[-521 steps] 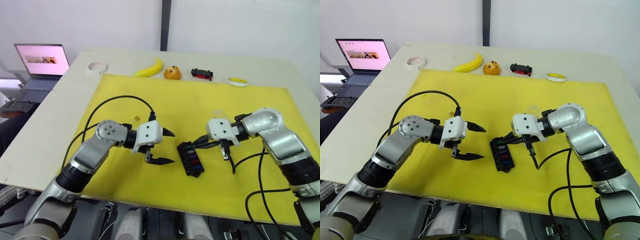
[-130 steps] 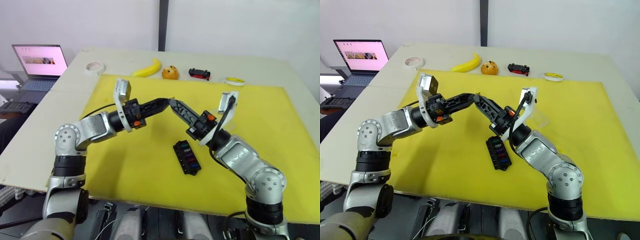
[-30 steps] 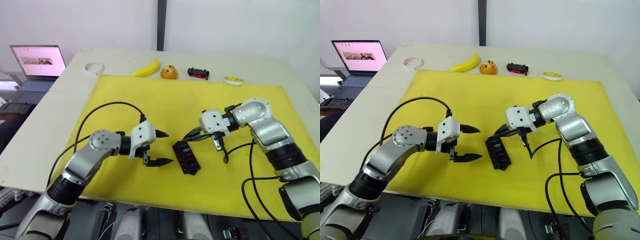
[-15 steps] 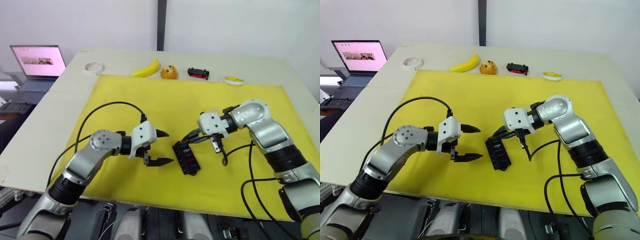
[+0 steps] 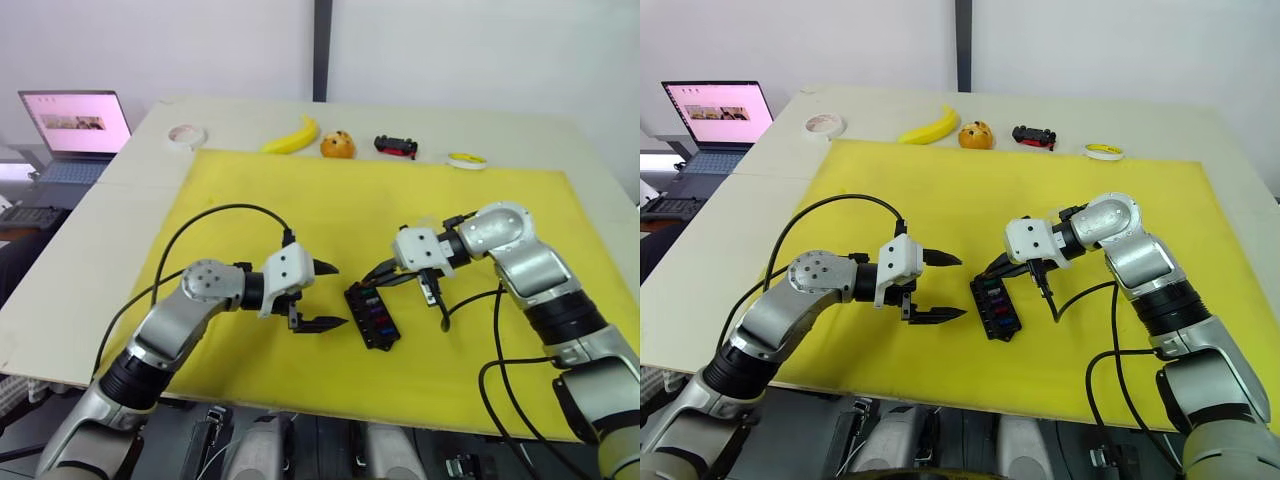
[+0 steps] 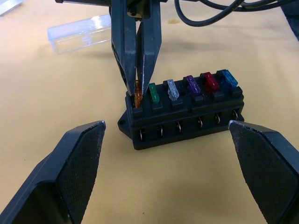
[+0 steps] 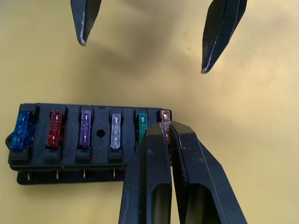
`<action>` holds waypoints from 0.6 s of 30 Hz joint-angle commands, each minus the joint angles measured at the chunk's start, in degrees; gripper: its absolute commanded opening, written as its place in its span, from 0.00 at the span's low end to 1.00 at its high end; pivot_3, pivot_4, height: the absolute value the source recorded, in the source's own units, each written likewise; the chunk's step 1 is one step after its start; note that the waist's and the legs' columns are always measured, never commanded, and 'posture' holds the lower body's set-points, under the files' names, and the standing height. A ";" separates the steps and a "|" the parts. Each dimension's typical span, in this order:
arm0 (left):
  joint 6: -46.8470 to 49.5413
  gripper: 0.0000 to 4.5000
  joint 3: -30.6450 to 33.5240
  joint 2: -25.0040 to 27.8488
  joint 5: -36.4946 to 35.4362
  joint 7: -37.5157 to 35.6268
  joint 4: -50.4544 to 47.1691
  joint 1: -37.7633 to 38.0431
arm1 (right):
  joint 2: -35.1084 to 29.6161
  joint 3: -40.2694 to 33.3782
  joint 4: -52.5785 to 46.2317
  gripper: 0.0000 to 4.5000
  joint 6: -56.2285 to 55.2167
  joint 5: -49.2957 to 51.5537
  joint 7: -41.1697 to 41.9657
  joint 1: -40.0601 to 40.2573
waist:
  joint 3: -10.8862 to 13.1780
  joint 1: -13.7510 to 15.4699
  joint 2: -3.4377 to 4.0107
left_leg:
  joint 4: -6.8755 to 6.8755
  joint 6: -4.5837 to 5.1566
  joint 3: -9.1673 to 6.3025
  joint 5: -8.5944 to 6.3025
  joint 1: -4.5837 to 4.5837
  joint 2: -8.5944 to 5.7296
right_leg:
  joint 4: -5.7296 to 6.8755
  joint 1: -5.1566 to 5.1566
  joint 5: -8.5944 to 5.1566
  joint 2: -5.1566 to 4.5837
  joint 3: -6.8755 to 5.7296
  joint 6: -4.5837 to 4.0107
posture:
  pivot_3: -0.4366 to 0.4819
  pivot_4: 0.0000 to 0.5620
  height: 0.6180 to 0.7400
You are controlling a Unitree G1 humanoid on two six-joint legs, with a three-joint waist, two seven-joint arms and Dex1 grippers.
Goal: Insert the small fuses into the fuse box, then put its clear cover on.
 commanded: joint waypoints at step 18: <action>-1.93 0.98 1.45 -0.22 0.48 -0.27 -0.33 -0.44 | 0.05 -0.76 0.43 0.00 -0.30 -0.88 1.05 -0.72 | 0.00 0.01 0.00 | 0.01 -0.03 0.00 0.02 0.00 -0.01 | 0.02 0.00 0.00 0.00 0.00 0.00 | 0.48 0.27 1.00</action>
